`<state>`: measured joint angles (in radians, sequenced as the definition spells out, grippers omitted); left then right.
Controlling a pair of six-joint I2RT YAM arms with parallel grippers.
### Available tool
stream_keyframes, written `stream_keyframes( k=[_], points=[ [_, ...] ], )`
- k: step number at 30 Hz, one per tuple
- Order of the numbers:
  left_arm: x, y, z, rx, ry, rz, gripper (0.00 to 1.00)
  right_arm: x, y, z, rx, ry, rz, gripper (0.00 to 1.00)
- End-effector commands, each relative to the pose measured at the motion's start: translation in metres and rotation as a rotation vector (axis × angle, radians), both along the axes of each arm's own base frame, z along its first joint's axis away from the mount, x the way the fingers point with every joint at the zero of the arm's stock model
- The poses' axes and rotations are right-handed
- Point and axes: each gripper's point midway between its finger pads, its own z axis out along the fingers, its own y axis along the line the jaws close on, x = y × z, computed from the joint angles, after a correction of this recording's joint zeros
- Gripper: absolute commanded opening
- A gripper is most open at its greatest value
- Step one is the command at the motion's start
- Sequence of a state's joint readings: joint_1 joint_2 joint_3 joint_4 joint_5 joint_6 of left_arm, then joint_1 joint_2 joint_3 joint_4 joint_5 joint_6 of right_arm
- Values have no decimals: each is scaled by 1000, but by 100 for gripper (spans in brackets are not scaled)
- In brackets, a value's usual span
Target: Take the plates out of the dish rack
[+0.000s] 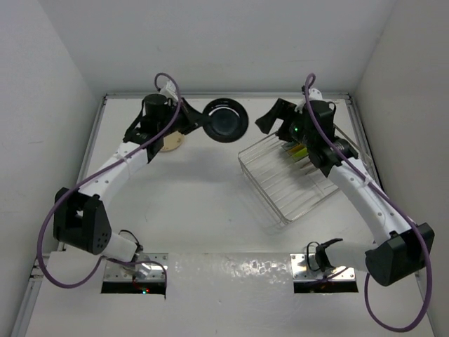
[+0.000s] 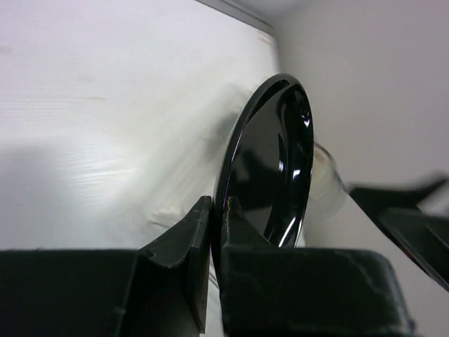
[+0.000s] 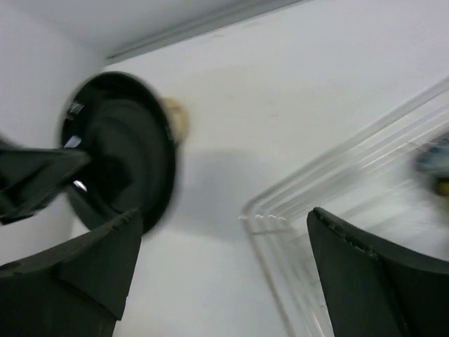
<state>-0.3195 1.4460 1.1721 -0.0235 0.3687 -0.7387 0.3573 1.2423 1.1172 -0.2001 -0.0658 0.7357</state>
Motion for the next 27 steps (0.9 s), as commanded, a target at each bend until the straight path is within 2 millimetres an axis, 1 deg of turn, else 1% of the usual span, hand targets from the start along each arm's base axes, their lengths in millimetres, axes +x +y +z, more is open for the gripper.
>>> stream_keyframes(
  k=[1,2,3,4,5,6,7,8,9,10,11,13,14,16,17,19,20,23,25,26,27],
  points=[
    [46,103,-54,73,164,411,0,3,-76,-27,-173,153,-336,97],
    [51,123,-66,74,199,469,0,1,-82,-30,-190,164,-351,97],
    [56,145,-90,97,267,547,0,-2,-87,-32,-209,166,-354,98],
    [61,164,-98,111,288,602,0,-5,-91,-35,-219,172,-354,98],
    [66,189,-108,130,316,669,0,-8,-96,-42,-235,184,-358,99],
    [68,196,-129,168,370,682,0,-11,-101,-39,-240,176,-369,99],
    [78,223,-127,178,366,748,0,-15,-109,-45,-264,186,-378,99],
    [81,232,-133,196,384,767,0,-16,-113,-45,-272,182,-384,99],
    [82,242,-152,235,428,793,0,-19,-118,-42,-273,171,-392,99],
    [88,253,-150,237,426,818,0,-22,-126,-43,-291,173,-401,99],
    [90,259,-163,247,454,822,0,-24,-129,-43,-299,173,-404,99],
    [93,266,-167,232,457,822,0,-28,-140,-41,-326,174,-413,99],
    [94,266,-170,227,460,817,0,-29,-142,-40,-335,173,-413,99],
    [100,264,-170,210,439,800,8,-31,-147,-40,-358,175,-407,99],
    [103,261,-173,205,441,783,10,-32,-148,-40,-366,178,-403,99],
    [105,253,-176,181,446,742,19,-33,-150,-44,-387,189,-396,99],
    [105,248,-184,171,464,718,23,-34,-151,-46,-396,198,-393,99],
    [99,244,-195,175,509,703,55,-36,-157,-56,-427,249,-393,99],
    [95,241,-197,193,520,702,93,-38,-162,-57,-449,279,-402,99],
    [93,241,-195,215,519,706,100,-38,-163,-59,-459,291,-404,99],
    [91,238,-194,234,524,698,100,-38,-165,-58,-469,297,-410,99]
  ],
)
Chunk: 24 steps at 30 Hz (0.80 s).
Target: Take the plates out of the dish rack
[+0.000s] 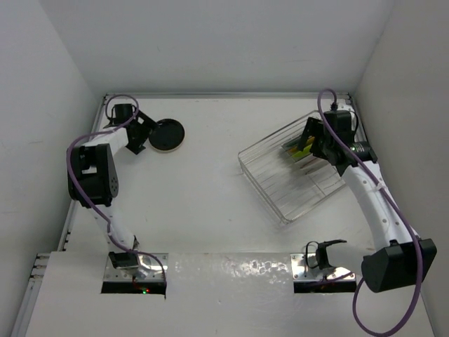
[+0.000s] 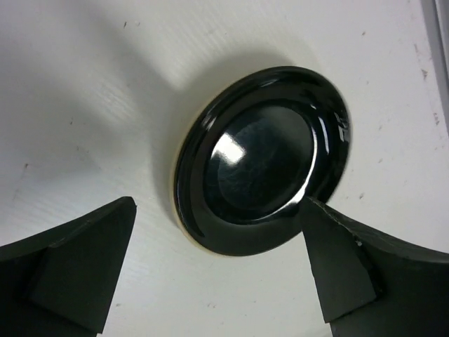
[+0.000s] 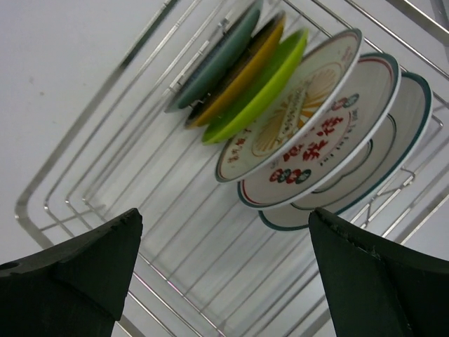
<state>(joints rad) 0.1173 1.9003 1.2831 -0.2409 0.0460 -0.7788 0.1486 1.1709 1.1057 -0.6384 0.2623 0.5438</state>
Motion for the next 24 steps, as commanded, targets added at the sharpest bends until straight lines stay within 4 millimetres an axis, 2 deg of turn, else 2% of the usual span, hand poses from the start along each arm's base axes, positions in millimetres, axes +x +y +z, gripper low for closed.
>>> stream_keyframes(
  k=[1,2,6,8,9,10,11,12,13,14,15,16,18,19,21,22,24],
  points=[
    [8,-8,18,30,-28,-36,100,1,-11,13,-53,9,-23,99],
    [3,-8,16,38,2,-36,100,1,-13,14,-61,15,-34,99],
    [-7,-12,34,57,-7,-42,100,-2,-27,22,-83,6,-124,99],
    [-18,-16,50,55,-54,-41,100,2,-26,24,-73,-18,-134,97],
    [-22,-24,57,51,-77,-58,100,10,-23,26,-52,-44,-129,96],
    [-34,-31,71,49,-113,-75,100,15,-19,28,-36,-48,-123,94],
    [-39,-37,80,56,-136,-94,100,19,-17,29,-25,-50,-125,87],
    [-44,-46,91,69,-162,-121,100,27,-16,39,-6,-76,-139,83],
    [-54,-59,116,96,-221,-172,100,35,-14,33,1,-59,-146,79],
    [-62,-66,124,123,-235,-201,100,41,-13,33,10,-67,-156,69],
    [-69,-82,136,152,-264,-252,100,50,-11,38,34,-95,-173,65],
    [-77,-90,156,194,-314,-310,100,57,-10,30,39,-75,-188,61],
    [-93,-112,163,216,-319,-421,100,71,-7,30,72,-93,-210,54],
    [-101,-119,168,234,-326,-494,100,78,-7,18,70,-67,-228,50],
    [-119,-126,169,270,-305,-569,100,88,-8,17,79,-69,-262,46],
    [-124,-122,168,314,-295,-585,100,94,-9,4,69,-38,-276,43],
    [-140,-117,157,340,-258,-612,100,100,-12,0,66,-28,-316,39]
  ],
)
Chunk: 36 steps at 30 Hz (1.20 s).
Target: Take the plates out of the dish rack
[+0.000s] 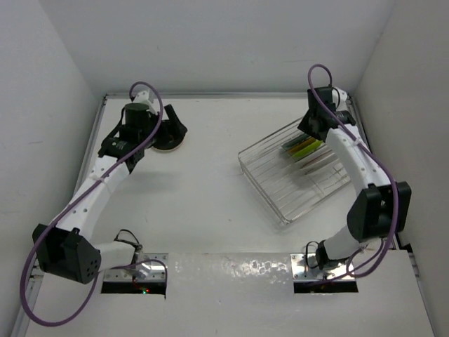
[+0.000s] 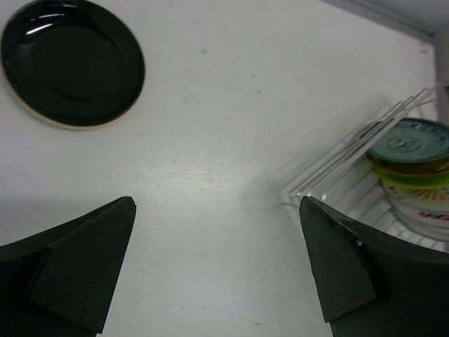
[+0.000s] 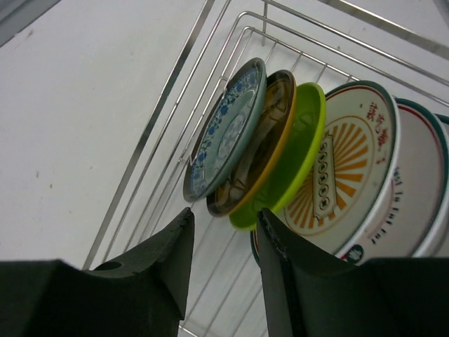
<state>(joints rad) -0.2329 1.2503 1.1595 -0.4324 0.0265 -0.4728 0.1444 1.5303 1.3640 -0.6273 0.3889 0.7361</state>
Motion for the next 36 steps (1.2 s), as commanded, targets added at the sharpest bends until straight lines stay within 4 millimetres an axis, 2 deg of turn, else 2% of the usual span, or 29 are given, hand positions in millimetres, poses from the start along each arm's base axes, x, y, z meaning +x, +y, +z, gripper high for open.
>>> stream_keyframes(
  k=[1,2,3,5,6,10,15,19,22,23,28,30,36],
  points=[
    [-31,24,-20,181,47,-36,100,22,-8,10,16,-62,-107,38],
    [-34,27,-21,196,39,-28,100,25,-7,-1,11,-38,-115,38],
    [-39,32,-32,217,54,-22,100,28,-8,-3,12,-37,-132,38],
    [-43,42,-38,254,54,12,100,33,-9,-13,9,-13,-147,37],
    [-46,44,-49,263,79,9,100,35,-9,-16,6,-12,-148,37],
    [-52,37,-70,251,115,-41,100,41,-11,-31,-15,25,-153,37],
    [-53,40,-65,263,96,-29,100,41,-12,-55,-30,76,-165,36],
    [-53,39,-65,258,93,-35,100,45,-11,-65,-27,89,-168,33],
    [-53,39,-66,259,94,-36,100,48,-10,-68,-20,88,-178,27],
    [-53,39,-66,259,94,-36,100,49,-11,-68,-16,87,-183,22],
    [-53,39,-66,260,94,-35,100,48,-14,-68,-14,83,-226,12],
    [-53,39,-66,259,94,-34,100,47,-15,-62,-18,69,-237,8],
    [-51,38,-60,249,82,-29,100,48,-20,-29,-16,18,-266,7]
  ],
)
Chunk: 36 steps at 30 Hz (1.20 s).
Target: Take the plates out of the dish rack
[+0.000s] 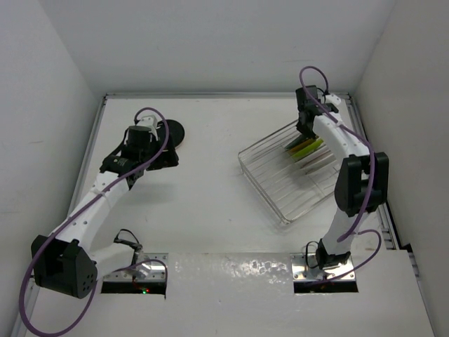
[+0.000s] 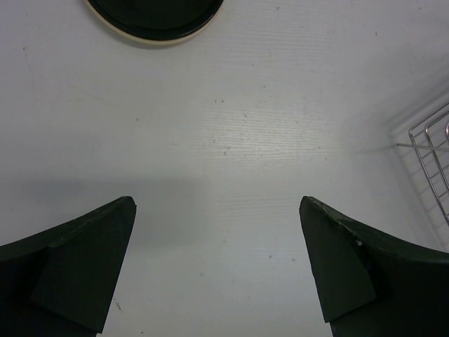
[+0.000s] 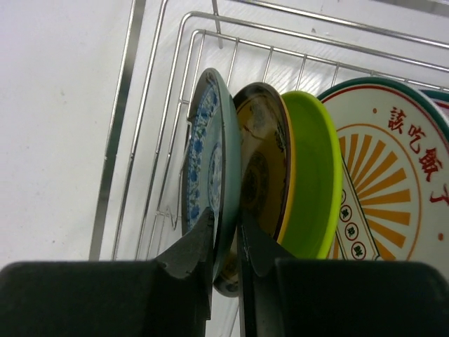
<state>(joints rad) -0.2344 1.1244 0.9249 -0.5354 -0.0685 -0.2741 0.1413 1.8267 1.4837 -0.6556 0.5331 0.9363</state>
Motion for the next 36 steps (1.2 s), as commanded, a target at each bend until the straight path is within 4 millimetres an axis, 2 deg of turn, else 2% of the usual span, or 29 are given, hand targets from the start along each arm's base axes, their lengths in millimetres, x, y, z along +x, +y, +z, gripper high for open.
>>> stream_keyframes(
  k=[1,3,6,8,10,11,13,15,18,20,21,22,23,24,25,26,27,28,30,34,36],
  points=[
    [9,-1,24,-17,-81,4,100,12,-5,52,-10,-110,-23,7],
    [11,-6,32,-40,-94,-5,100,12,-5,65,-13,-123,-21,7],
    [16,-14,54,-84,-132,-26,100,10,-8,90,-32,-149,-15,7],
    [21,-18,76,-113,-176,-29,100,7,-8,99,-42,-155,4,6],
    [22,-34,94,-179,-199,-90,100,2,-10,109,-51,-153,16,6],
    [24,-46,114,-233,-228,-136,100,0,-10,113,-54,-153,24,6],
    [26,-60,133,-294,-254,-190,100,-5,-8,124,-57,-162,53,6],
    [28,-80,162,-388,-296,-275,100,-7,-3,134,-53,-178,93,4],
    [32,-102,185,-498,-324,-360,100,-14,5,158,-88,-206,181,1],
    [36,-117,194,-572,-335,-429,100,-17,22,173,-93,-247,255,0],
    [37,-122,195,-596,-332,-445,100,-14,44,177,-73,-276,364,0],
    [42,-128,188,-630,-298,-451,100,-16,56,187,-50,-316,429,0],
    [43,-134,191,-652,-304,-489,100,-15,71,190,-25,-342,506,0],
    [45,-136,188,-663,-291,-492,100,-18,101,186,27,-356,681,0],
    [50,-139,181,-674,-266,-489,100,-17,123,199,49,-428,774,0],
    [51,-142,181,-684,-268,-506,100,-23,137,208,72,-470,848,0],
    [52,-145,179,-694,-264,-517,100,-28,152,199,104,-477,930,0],
    [54,-148,172,-705,-245,-523,100,-34,176,213,173,-558,1036,0],
    [56,-155,167,-724,-226,-541,100,-46,198,220,269,-631,1124,0],
    [59,-165,161,-745,-212,-554,100,-56,223,223,370,-682,1179,0],
    [64,-168,156,-747,-199,-546,92,-59,234,223,406,-707,1195,0]
  ],
)
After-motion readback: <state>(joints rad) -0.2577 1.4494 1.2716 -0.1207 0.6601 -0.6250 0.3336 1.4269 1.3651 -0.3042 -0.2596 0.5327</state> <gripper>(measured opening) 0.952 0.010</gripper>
